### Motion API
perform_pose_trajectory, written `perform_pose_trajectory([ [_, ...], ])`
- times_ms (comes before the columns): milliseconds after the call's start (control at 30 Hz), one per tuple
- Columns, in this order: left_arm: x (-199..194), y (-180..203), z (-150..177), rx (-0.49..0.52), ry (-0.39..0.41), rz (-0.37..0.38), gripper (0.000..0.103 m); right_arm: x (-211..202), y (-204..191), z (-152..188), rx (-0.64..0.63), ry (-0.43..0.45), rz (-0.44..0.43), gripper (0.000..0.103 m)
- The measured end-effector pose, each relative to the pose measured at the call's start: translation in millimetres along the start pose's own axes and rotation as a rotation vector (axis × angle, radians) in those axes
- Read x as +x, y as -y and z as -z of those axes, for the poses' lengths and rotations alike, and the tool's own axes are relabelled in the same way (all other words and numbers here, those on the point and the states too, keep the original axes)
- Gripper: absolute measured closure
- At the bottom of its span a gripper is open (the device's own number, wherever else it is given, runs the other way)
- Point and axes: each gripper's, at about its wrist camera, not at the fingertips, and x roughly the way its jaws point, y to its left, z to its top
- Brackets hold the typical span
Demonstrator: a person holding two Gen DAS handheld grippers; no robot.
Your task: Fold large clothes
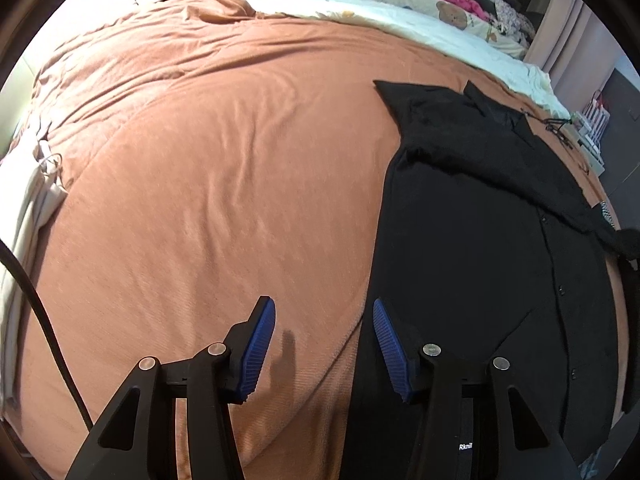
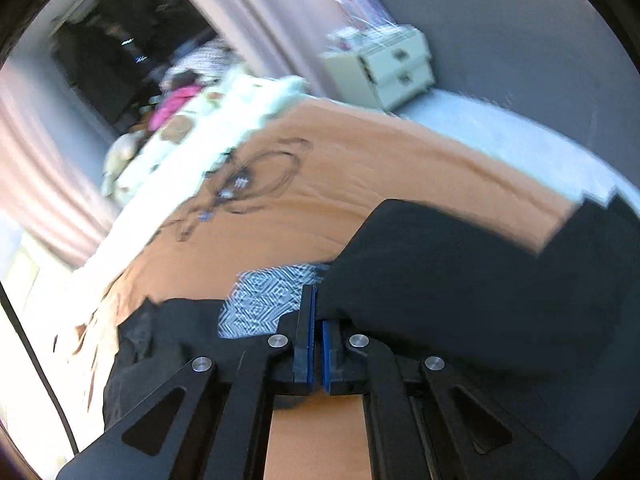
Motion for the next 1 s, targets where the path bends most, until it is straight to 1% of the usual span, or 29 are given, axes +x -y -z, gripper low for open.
perform_pose_trajectory([
  [133, -11, -5, -1, -0.001, 0.022, 0.02, 0.049, -26, -66, -8, -0.111, 0.042, -0.057, 0.103],
  [233, -19, -10, -3, -0.01, 0.038, 0.033, 0.049, -40, -106, -6, -0.171, 0.054, -0.103, 0.103],
  [267, -22, -13, -3, -0.014, 0.044, 0.038, 0.049, -44, -125, -5, -0.195, 0.054, -0.123, 0.103],
  [433, -31, -25, -5, -0.033, 0.066, 0.057, 0.049, -55, -192, 12, -0.304, 0.04, -0.188, 0.103],
  [567, -36, -37, -5, -0.048, 0.077, 0.072, 0.049, -55, -229, 24, -0.368, 0.013, -0.238, 0.103],
  [633, -39, -44, -5, -0.053, 0.082, 0.073, 0.049, -59, -238, 30, -0.398, 0.001, -0.257, 0.103],
  [700, -43, -52, -5, -0.058, 0.089, 0.073, 0.049, -55, -251, 36, -0.426, -0.014, -0.269, 0.103],
  [833, -49, -69, -2, -0.081, 0.099, 0.076, 0.049, -32, -269, 39, -0.464, -0.053, -0.282, 0.103],
  [867, -51, -75, -1, -0.086, 0.1, 0.075, 0.049, -24, -274, 45, -0.477, -0.068, -0.283, 0.103],
  [900, -52, -80, -1, -0.089, 0.1, 0.072, 0.049, -12, -281, 41, -0.486, -0.08, -0.282, 0.103],
  [1000, -53, -91, 2, -0.099, 0.097, 0.067, 0.049, 15, -297, 50, -0.52, -0.138, -0.271, 0.103],
])
